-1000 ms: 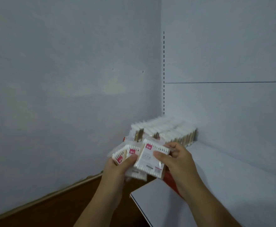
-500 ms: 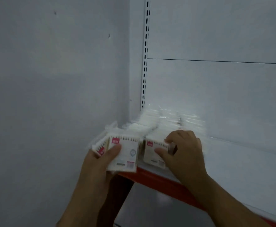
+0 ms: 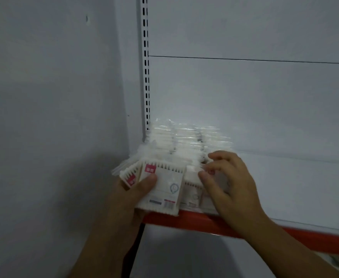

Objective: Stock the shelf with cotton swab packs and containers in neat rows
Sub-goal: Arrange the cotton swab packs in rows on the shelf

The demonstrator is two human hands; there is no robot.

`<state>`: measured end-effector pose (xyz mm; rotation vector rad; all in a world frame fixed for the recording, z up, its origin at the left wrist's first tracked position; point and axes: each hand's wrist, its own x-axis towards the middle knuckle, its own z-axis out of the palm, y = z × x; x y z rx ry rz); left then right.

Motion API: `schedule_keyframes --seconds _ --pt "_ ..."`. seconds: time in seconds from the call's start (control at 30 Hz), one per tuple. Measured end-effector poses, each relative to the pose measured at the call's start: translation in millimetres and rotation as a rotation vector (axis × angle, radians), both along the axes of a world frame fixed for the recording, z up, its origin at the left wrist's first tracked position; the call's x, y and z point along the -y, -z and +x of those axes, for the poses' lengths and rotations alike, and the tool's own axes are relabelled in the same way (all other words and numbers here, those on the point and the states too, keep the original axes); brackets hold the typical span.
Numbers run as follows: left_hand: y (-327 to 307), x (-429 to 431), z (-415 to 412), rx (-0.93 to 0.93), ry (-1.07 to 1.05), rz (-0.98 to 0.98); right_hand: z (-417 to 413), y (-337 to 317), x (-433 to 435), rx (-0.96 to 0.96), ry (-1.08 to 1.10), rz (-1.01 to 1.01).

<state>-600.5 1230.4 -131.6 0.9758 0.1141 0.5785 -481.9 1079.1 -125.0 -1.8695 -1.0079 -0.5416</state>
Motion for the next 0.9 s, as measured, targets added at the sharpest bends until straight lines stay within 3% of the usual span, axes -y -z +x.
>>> schedule_keyframes --seconds 0.07,0.13,0.23,0.33,0.4,0.47,0.6,0.67,0.73,0.83,0.9 --pt "-9.2 12.3 11.3 0.009 -0.002 0.093 -4.7 -26.8 10.5 -0.144 -0.135 0.092" --pt "-18.8 28.1 24.5 0.024 -0.073 0.226 -5.6 -45.7 17.3 -0.301 -0.28 -0.034" --pt "-30.9 46.7 38.4 0.037 -0.192 0.281 0.7 -59.6 28.0 -0.322 -0.241 -0.063" --pt "-31.8 42.1 46.0 0.038 -0.244 0.054 22.0 -64.4 59.8 -0.311 -0.085 0.149" --pt "-29.5 37.4 44.8 0.091 -0.211 -0.068 34.7 -55.4 74.6 -0.279 0.013 0.091" --pt "-26.4 39.6 44.3 0.138 -0.178 -0.062 41.6 -34.1 71.2 -0.252 0.062 -0.018" --pt "-23.6 58.5 47.5 0.076 -0.073 0.269 51.0 12.7 49.6 0.025 0.157 -0.345" --pt "-24.4 63.0 47.7 0.101 -0.066 0.444 54.7 21.2 49.7 0.028 0.17 -0.422" --pt "-27.6 60.7 46.9 0.15 -0.114 0.526 53.6 17.7 54.6 -0.039 0.125 -0.363" --pt "-33.9 53.6 50.1 0.145 -0.154 0.631 50.6 -4.7 71.3 -0.165 0.034 -0.025" --pt "-38.1 57.3 55.1 0.099 -0.128 0.752 43.8 -26.7 79.5 -0.27 -0.162 0.071"
